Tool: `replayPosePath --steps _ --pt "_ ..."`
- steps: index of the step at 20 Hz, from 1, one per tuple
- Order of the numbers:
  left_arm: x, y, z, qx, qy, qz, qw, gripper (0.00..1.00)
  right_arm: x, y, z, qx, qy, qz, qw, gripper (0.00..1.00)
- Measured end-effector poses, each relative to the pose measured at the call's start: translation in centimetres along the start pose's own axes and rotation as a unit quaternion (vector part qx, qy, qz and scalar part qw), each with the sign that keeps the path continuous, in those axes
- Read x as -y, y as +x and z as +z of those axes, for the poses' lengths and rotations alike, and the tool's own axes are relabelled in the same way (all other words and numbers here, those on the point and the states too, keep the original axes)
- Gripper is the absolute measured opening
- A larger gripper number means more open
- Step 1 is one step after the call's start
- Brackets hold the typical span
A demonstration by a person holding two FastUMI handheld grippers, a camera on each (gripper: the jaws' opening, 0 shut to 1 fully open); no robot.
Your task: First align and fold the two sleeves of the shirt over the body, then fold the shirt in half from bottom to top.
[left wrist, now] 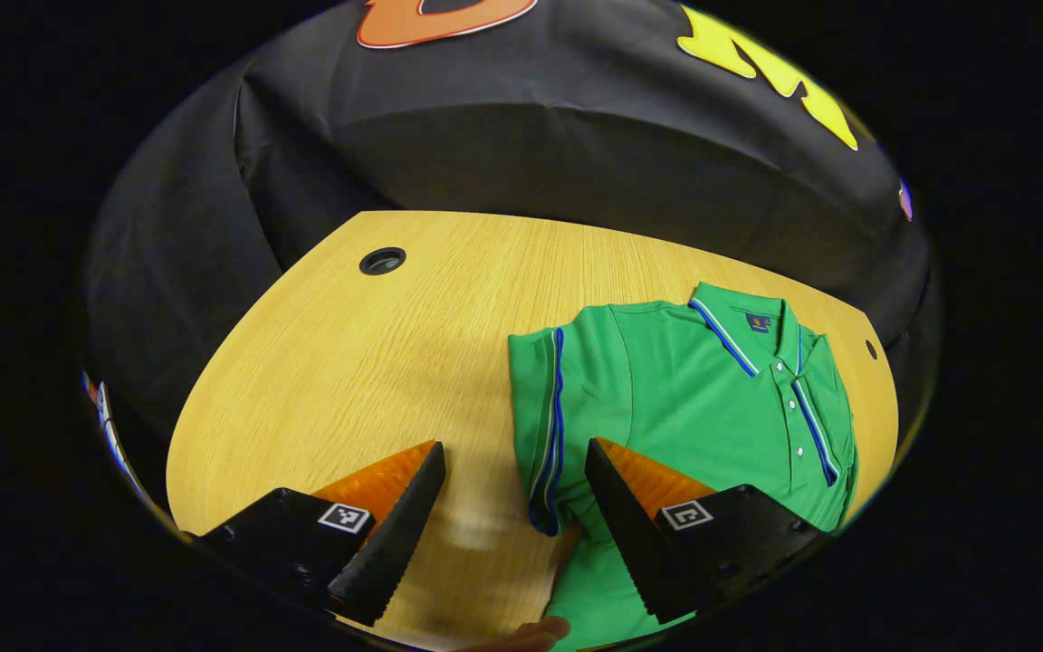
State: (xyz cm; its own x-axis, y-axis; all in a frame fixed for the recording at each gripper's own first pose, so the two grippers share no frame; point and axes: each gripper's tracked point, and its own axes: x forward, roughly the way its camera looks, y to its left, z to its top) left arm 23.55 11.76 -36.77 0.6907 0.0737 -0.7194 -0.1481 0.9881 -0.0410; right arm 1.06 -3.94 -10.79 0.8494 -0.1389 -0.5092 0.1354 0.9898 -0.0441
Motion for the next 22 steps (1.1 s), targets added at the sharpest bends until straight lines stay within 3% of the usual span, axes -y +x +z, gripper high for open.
replayPosePath --steps 3,7,9,14,18,22 --pt "-0.2 1.4 0.6 -0.016 0.016 0.006 1.000 0.99 -1.0 1.0 -0.7 -0.008 -0.006 -0.001 1.000 0.94" --pt "0.2 2.3 0.0 -0.050 0.030 0.005 0.998 0.83 -1.2 1.0 -1.3 -0.018 -0.003 -0.006 1.000 0.94" --pt "0.4 2.2 0.2 -0.049 0.037 0.002 0.998 0.82 -1.3 0.9 -1.6 -0.022 -0.001 -0.008 1.000 0.94" --pt "1.0 2.5 0.1 -0.060 0.053 -0.013 0.997 0.30 -0.9 1.0 -2.6 -0.029 0.012 -0.020 0.999 0.94" --pt "1.2 2.7 0.3 -0.065 0.066 -0.028 0.995 0.06 -0.6 0.9 -3.1 -0.025 0.019 -0.019 0.999 0.94" --pt "1.3 2.2 0.9 -0.064 0.083 -0.031 0.994 0.03 -0.2 1.0 -3.0 -0.019 0.021 -0.019 0.999 0.96"
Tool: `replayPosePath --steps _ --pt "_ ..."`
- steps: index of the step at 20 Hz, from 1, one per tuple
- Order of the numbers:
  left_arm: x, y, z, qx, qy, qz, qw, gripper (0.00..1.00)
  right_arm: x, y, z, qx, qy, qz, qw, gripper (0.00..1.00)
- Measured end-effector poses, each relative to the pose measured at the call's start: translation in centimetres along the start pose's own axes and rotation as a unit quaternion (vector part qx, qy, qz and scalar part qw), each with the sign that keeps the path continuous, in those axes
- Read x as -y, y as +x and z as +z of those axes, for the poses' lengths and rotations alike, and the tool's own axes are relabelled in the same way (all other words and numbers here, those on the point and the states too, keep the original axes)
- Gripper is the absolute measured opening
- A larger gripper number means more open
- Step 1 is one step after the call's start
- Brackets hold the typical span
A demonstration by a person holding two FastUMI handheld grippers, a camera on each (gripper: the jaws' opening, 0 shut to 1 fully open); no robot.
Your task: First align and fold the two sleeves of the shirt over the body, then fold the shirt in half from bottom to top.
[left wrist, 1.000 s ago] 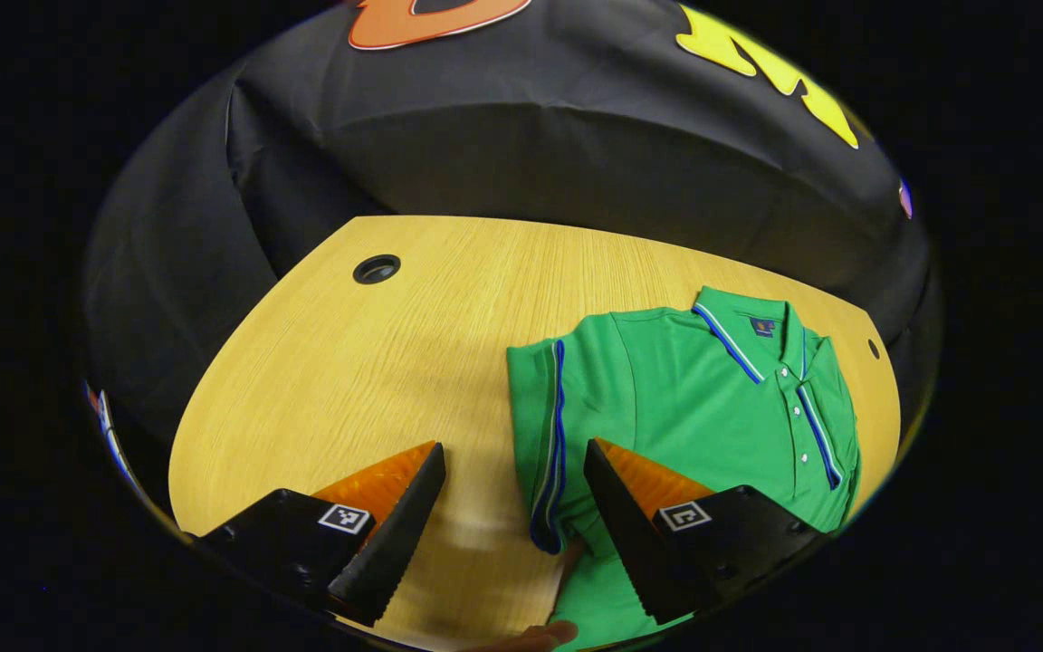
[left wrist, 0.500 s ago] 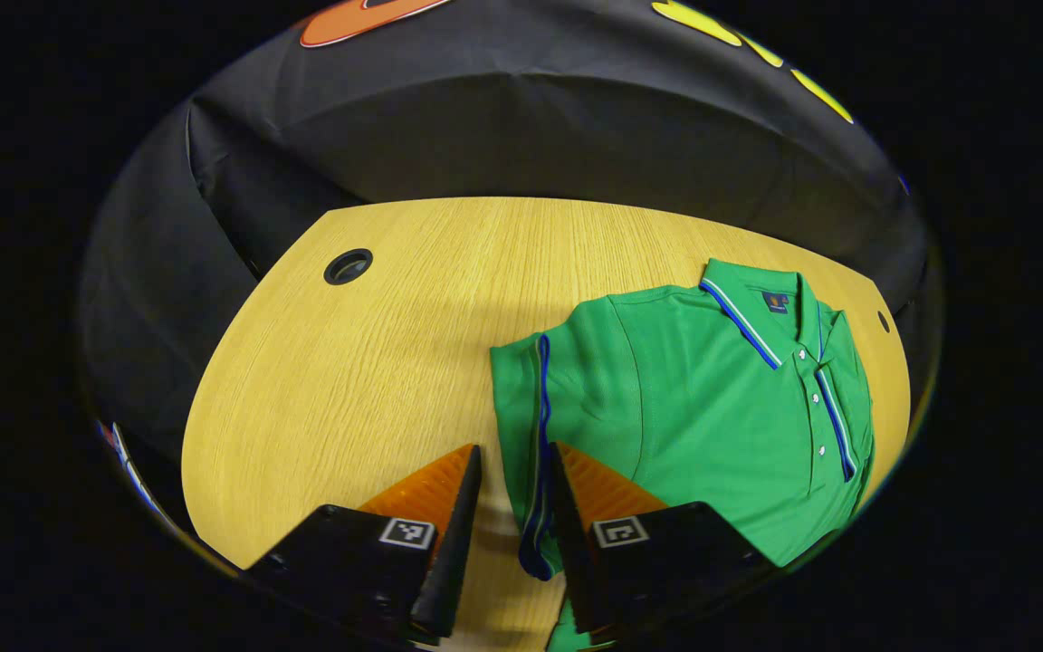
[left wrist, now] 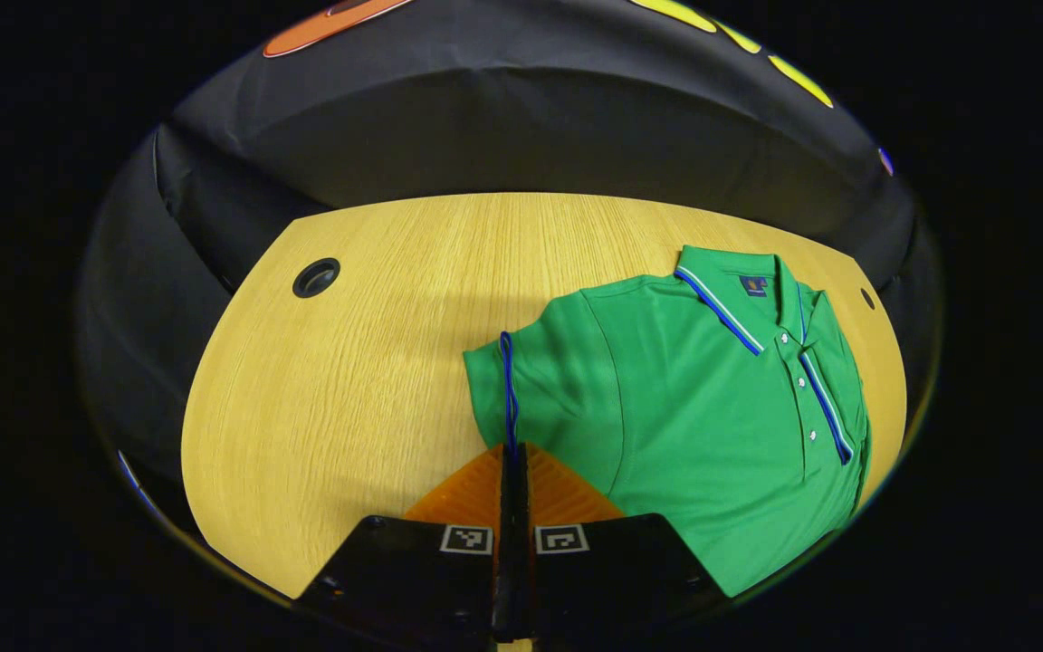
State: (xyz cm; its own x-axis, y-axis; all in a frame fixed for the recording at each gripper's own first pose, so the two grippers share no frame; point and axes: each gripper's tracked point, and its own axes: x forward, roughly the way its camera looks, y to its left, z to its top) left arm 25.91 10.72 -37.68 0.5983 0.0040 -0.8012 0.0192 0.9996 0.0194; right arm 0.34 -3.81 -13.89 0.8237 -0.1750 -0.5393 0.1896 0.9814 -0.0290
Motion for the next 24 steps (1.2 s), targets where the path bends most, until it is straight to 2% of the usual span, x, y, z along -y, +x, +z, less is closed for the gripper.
replayPosePath --steps 5,8,11,13,16,20,24 --pt "2.1 -2.1 3.1 0.034 0.046 -0.006 0.998 0.03 0.3 0.3 0.1 0.003 0.013 0.002 1.000 0.94" --pt "5.4 -3.1 4.2 0.041 0.063 -0.022 0.997 0.03 0.3 0.7 0.3 0.006 0.021 0.002 1.000 0.96" --pt "9.4 -3.4 4.9 0.050 0.104 -0.036 0.993 0.04 0.7 0.9 0.1 0.005 0.025 -0.002 1.000 0.94" --pt "12.1 -3.3 5.1 0.052 0.116 -0.048 0.991 0.03 1.0 0.9 -0.3 0.000 0.022 -0.006 1.000 0.96" --pt "15.0 -2.7 4.5 0.046 0.137 -0.060 0.988 0.03 1.2 0.9 -1.3 -0.012 0.020 -0.009 1.000 0.94" --pt "17.1 -1.3 3.4 0.029 0.153 -0.058 0.986 0.04 1.8 1.0 -2.8 -0.027 0.017 -0.016 0.999 0.96" --pt "20.3 -1.6 3.2 0.027 0.168 -0.095 0.981 0.07 2.6 1.3 -4.0 -0.045 0.045 -0.020 0.998 0.96"
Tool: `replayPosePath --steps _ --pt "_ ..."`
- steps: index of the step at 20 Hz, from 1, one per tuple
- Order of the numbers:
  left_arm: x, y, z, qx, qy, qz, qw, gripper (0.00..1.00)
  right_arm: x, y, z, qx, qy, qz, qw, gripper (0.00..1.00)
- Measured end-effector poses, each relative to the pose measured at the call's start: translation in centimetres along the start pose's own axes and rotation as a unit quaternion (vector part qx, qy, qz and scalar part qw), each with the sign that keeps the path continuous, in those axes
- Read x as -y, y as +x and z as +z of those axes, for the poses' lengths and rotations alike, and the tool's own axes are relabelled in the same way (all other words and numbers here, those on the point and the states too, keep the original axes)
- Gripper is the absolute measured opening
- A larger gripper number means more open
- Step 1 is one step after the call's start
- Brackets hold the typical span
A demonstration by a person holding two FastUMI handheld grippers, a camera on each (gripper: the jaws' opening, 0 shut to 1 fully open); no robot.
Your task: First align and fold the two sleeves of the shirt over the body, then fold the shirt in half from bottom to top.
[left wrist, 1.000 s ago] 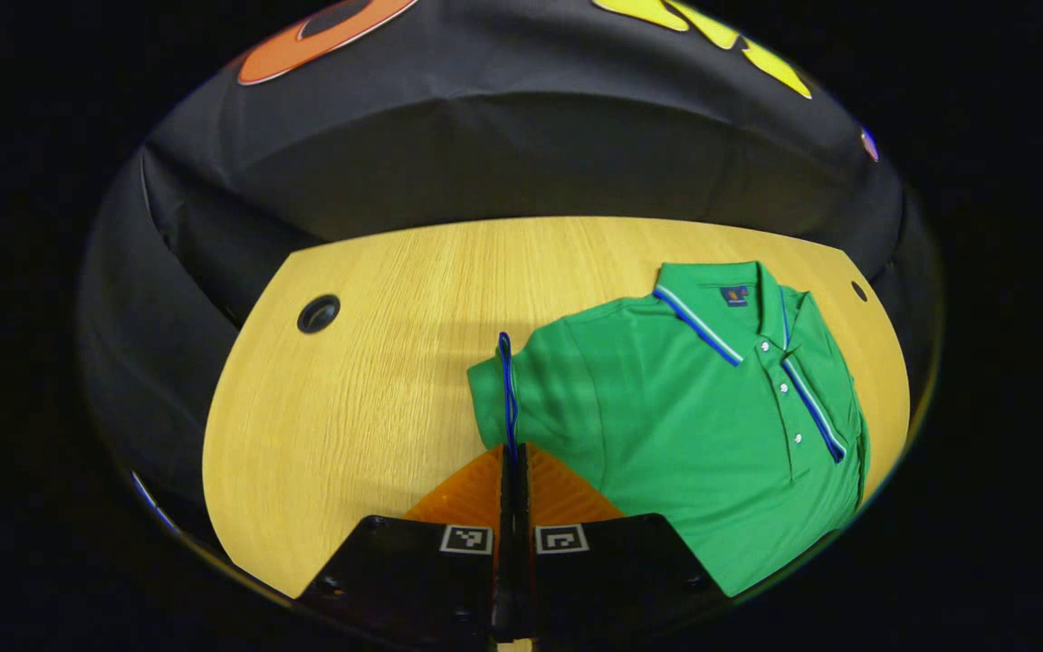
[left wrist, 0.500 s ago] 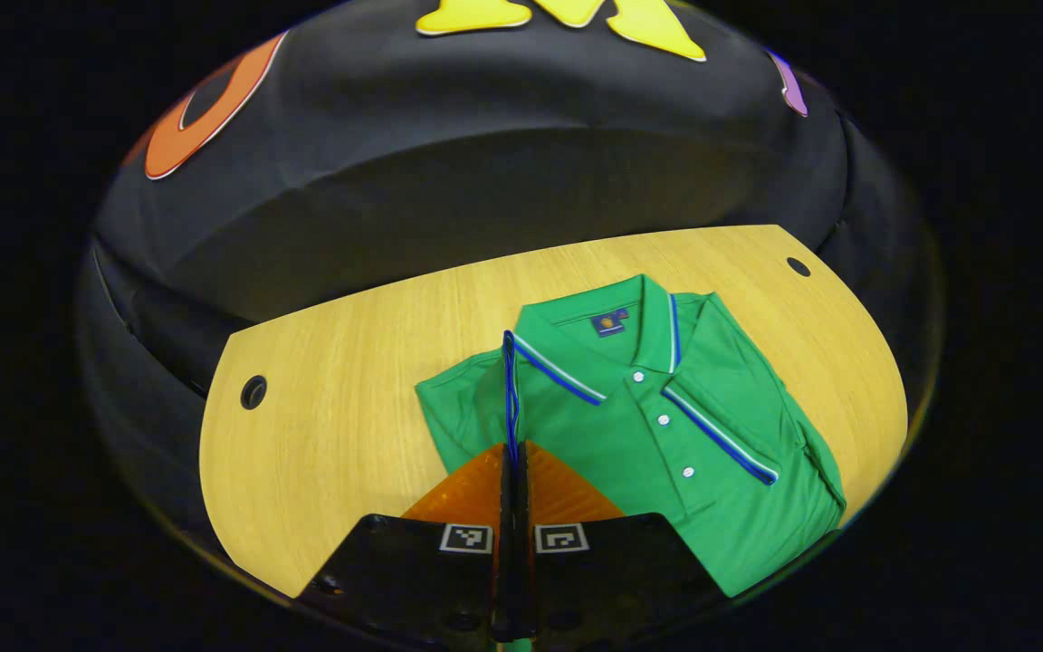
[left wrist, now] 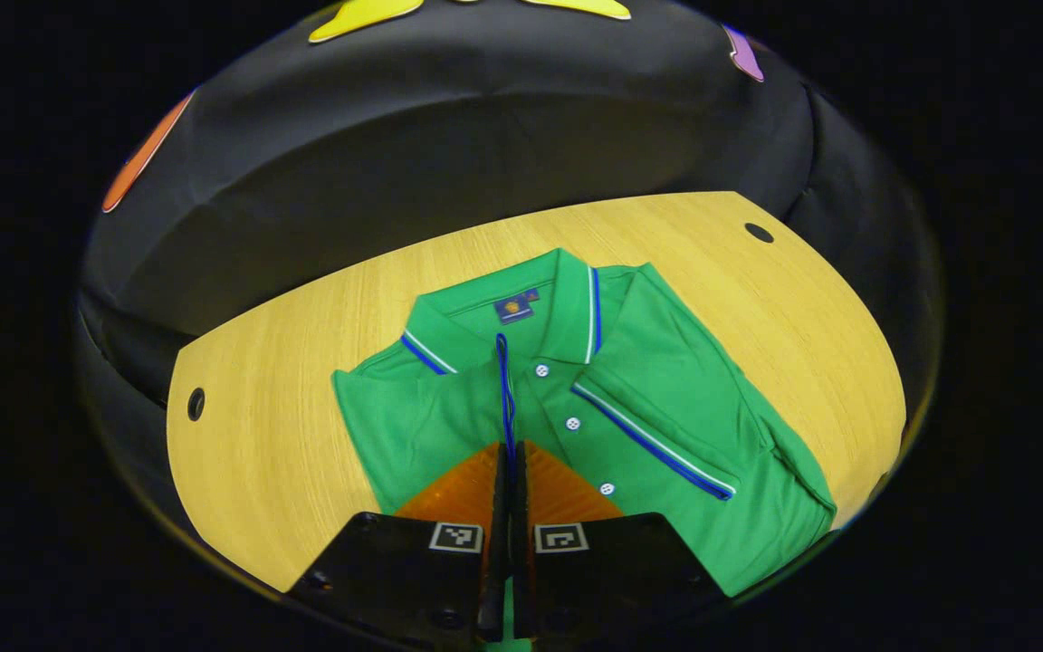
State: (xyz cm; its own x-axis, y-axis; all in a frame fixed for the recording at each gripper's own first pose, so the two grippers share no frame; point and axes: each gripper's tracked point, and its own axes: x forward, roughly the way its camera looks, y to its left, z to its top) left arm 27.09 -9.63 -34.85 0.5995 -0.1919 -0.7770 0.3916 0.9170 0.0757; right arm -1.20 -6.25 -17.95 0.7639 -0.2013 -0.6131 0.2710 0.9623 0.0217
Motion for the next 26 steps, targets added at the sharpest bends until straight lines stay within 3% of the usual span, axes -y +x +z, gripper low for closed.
replayPosePath --steps 2,3,4,6,7,11,15,26 --pt "1.3 -0.4 0.9 0.009 0.007 -0.016 1.000 0.10 0.7 0.3 -0.2 -0.004 0.008 -0.003 1.000 0.96" --pt "2.1 -0.8 1.3 0.011 0.005 -0.028 1.000 0.17 1.1 0.5 -0.4 -0.007 0.007 -0.007 1.000 0.96" --pt "2.9 -1.2 1.5 0.008 0.002 -0.037 0.999 0.52 1.4 0.7 -0.7 -0.012 -0.002 -0.011 1.000 0.96" --pt "3.6 -2.5 1.9 0.007 0.001 -0.039 0.999 0.83 1.4 1.0 -0.9 -0.015 -0.024 -0.006 1.000 0.94" --pt "2.8 -3.0 0.8 0.009 0.000 -0.035 0.999 0.88 1.4 1.2 -1.1 -0.016 -0.037 -0.005 0.999 0.94" --pt "2.8 -6.5 0.8 0.027 -0.017 -0.027 0.999 0.94 1.3 1.7 -2.1 -0.032 -0.060 0.016 0.998 0.96" --pt "1.1 -10.3 -2.6 0.036 -0.034 -0.010 0.999 0.96 1.3 2.7 -3.2 -0.044 -0.078 0.030 0.996 0.94" --pt "-0.3 -17.6 -23.6 -0.073 -0.135 0.018 0.988 0.97 1.7 6.2 -13.9 -0.146 -0.118 0.050 0.981 0.94"
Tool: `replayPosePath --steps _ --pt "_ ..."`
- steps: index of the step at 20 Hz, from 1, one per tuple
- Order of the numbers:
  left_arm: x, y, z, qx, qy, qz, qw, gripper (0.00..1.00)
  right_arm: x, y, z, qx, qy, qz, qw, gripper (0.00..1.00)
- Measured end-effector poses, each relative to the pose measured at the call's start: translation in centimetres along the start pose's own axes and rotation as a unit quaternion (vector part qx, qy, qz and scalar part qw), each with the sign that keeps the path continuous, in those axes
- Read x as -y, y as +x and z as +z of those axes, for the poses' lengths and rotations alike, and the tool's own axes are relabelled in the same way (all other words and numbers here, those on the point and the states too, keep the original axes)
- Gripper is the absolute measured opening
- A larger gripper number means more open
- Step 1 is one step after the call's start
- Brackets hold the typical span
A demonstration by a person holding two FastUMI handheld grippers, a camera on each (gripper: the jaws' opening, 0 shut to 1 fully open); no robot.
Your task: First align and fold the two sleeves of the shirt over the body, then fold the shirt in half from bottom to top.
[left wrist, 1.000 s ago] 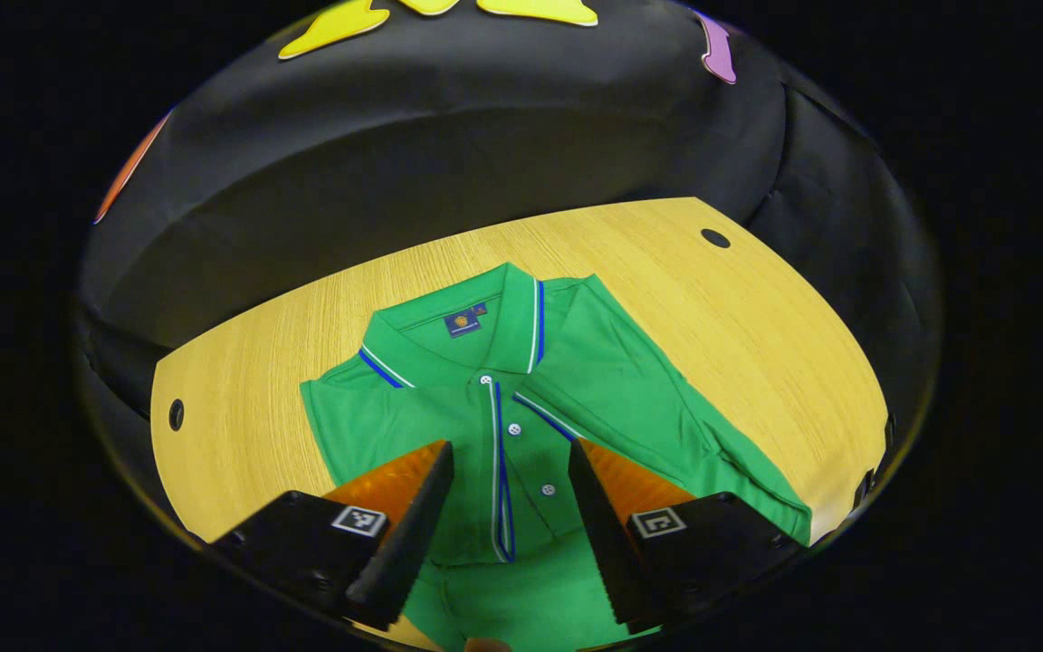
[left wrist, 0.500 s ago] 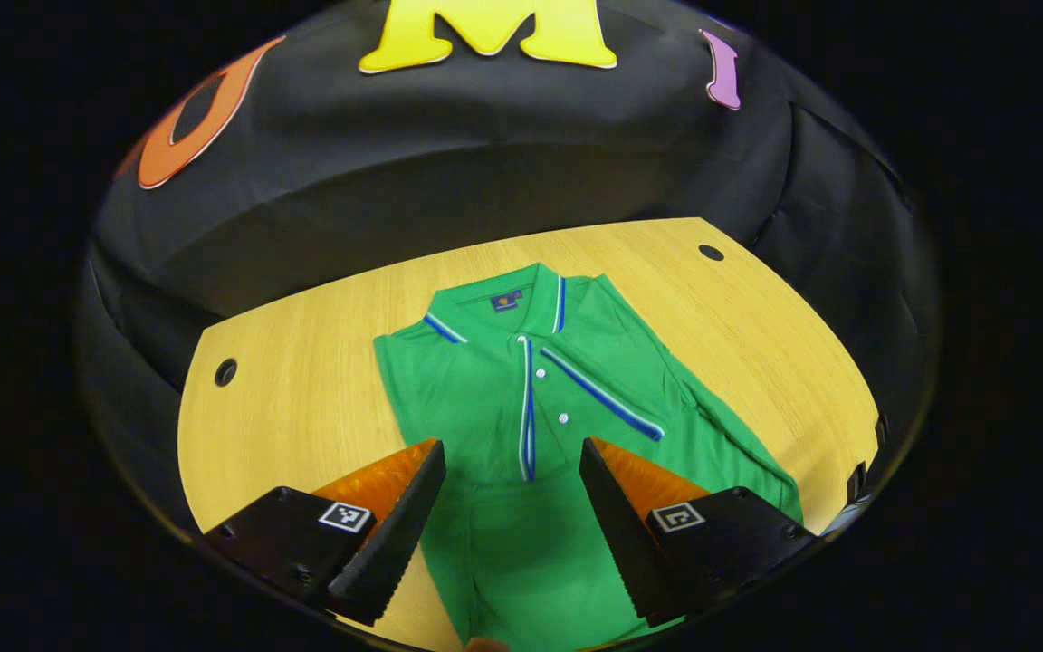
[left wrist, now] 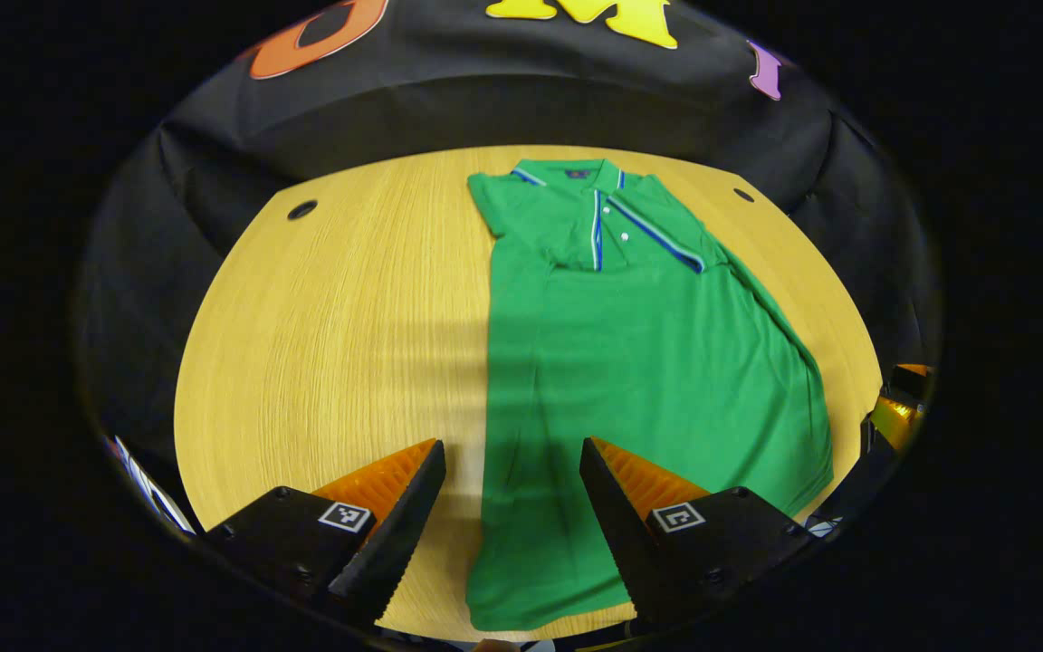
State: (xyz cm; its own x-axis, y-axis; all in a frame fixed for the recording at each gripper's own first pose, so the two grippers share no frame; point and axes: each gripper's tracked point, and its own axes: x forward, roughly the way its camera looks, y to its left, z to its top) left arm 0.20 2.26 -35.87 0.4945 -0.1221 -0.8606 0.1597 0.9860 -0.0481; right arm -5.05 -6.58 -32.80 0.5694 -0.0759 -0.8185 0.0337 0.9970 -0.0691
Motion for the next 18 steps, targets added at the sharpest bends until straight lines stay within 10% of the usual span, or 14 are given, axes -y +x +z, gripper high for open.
replayPosePath --steps 18 --pt "-1.3 -3.7 -11.7 -0.174 -0.023 0.015 0.984 0.96 0.2 4.3 -10.0 -0.175 0.010 -0.005 0.985 0.93"
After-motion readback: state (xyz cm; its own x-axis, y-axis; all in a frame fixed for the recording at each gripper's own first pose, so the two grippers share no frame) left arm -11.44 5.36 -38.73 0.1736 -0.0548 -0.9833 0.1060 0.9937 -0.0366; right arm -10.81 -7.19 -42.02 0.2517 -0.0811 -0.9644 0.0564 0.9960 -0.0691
